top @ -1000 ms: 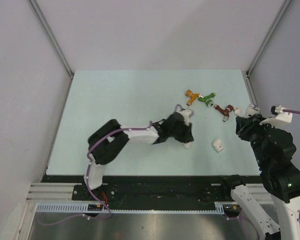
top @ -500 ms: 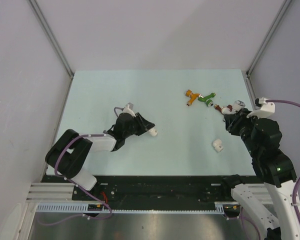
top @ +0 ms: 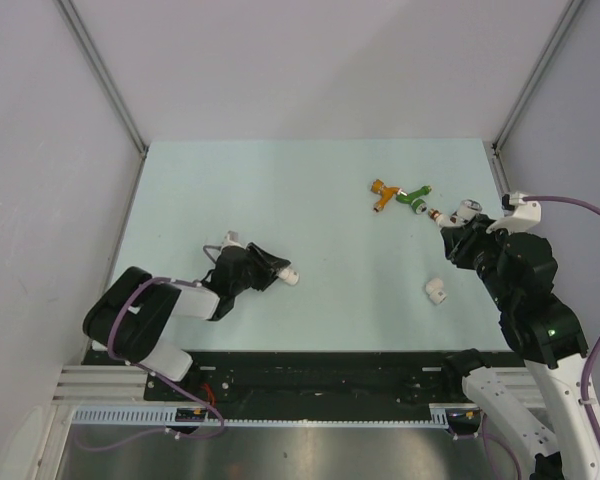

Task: Install the water faucets

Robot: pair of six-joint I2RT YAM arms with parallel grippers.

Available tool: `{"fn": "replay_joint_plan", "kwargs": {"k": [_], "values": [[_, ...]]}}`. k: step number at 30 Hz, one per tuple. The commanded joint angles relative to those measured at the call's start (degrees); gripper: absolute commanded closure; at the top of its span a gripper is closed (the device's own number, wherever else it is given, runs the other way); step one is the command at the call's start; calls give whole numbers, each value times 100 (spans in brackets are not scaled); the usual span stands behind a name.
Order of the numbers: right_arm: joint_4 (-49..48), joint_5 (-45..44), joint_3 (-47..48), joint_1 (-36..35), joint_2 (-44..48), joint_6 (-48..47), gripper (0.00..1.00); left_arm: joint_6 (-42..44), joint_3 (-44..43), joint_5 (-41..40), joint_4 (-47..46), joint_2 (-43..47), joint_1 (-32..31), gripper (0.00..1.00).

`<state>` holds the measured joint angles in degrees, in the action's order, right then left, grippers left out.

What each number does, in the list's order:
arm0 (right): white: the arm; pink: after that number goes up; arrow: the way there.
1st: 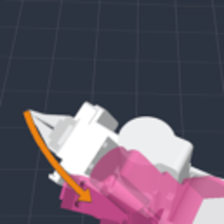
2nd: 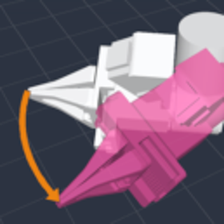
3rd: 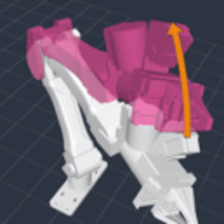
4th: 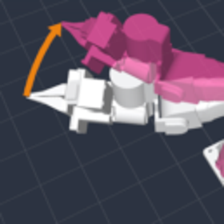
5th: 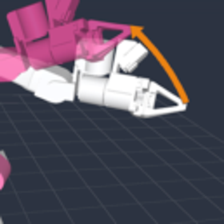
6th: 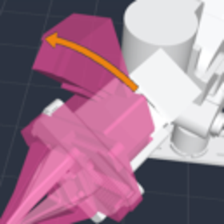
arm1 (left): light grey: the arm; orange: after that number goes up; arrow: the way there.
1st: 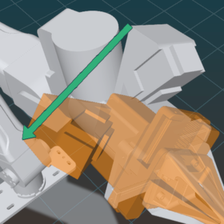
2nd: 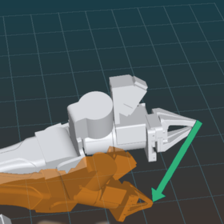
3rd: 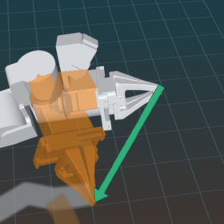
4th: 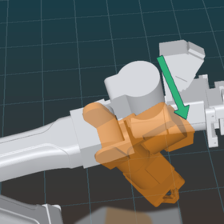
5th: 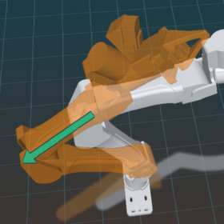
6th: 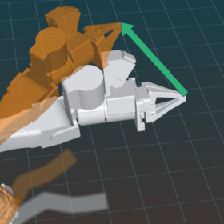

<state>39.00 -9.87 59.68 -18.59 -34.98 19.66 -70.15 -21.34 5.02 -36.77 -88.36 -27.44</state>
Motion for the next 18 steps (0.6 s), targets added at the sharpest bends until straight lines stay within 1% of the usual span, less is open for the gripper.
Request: {"fn": "replay_joint_plan", "kwargs": {"k": [1,3,5,6,7,8,9,10,11,12,13,14,15,16,17,18], "values": [[-332,11,9,-22,62,-50,100,-376,297,-343,29,494,55,45],[-332,3,-9,-31,62,-41,100,-429,490,-440,161,731,81,37],[-358,11,-18,-31,62,-50,100,-499,674,-493,310,916,107,33],[-367,20,-27,-39,53,-50,100,-508,728,-536,407,1134,125,28],[-376,20,-27,-40,53,-59,100,-500,772,-667,521,1267,134,25],[-393,29,-27,-40,53,-59,100,-465,798,-703,861,1407,142,19],[-394,38,-27,-31,53,-68,100,-386,781,-791,1100,1731,169,17],[-385,46,-35,-31,44,-76,100,-150,737,-844,1363,1908,178,14],[-393,38,-35,-39,53,-85,100,17,589,-905,1958,2093,186,12],[-394,38,-35,-31,35,-94,100,228,483,-993,2268,2469,195,9],[-402,29,-35,-31,44,-103,100,726,360,-1168,2584,2638,195,8],[-394,29,-35,-39,35,-111,100,1018,81,-1274,3162,2805,195,7],[-411,29,-35,-31,35,-129,100,1360,-79,-1353,3411,3093,187,6],[-420,29,-35,-31,35,-155,100,2086,-237,-1511,3631,3201,195,6],[-420,38,-35,-31,27,-164,100,2476,-526,-1547,4008,3376,195,5],[-420,46,-35,-31,18,-182,100,2906,-668,-1548,4098,3421,204,4]]}}
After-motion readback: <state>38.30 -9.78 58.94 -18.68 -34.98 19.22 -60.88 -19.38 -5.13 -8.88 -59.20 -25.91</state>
